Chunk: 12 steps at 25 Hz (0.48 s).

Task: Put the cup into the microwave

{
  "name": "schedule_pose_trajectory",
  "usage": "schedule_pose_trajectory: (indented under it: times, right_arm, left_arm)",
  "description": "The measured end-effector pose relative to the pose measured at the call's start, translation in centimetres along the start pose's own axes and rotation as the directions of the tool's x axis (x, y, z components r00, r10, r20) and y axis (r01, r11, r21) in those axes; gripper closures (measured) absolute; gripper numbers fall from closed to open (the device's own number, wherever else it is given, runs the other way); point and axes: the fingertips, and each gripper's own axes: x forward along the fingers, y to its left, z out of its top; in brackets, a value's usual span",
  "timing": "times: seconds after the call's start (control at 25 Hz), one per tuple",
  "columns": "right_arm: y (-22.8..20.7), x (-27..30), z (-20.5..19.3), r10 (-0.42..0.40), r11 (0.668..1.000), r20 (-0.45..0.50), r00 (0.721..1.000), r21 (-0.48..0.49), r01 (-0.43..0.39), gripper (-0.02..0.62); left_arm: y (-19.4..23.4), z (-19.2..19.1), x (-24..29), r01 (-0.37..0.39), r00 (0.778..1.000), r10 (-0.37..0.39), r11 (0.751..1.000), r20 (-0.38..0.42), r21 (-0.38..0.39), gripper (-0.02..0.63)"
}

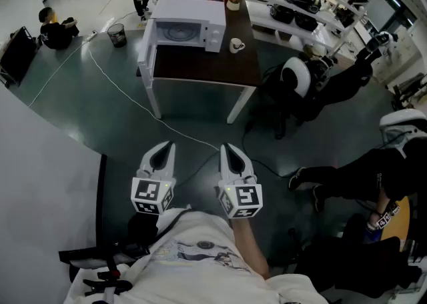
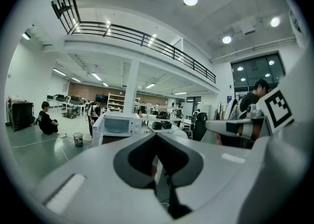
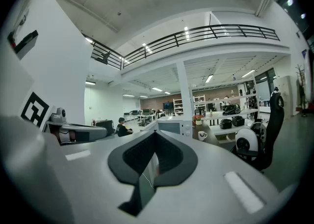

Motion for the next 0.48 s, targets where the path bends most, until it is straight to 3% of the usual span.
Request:
schedule_pose_trajectory:
  times: [0.48]
  right_arm:
    - [0.07, 0.31, -0.59, 0.006, 1.000, -0.003, 1.000, 0.014, -0.006, 0.595]
  left_arm:
    - [0.61, -0.44, -0.04, -0.013, 1.000, 0.013, 1.000, -0.002, -0.003, 0.607]
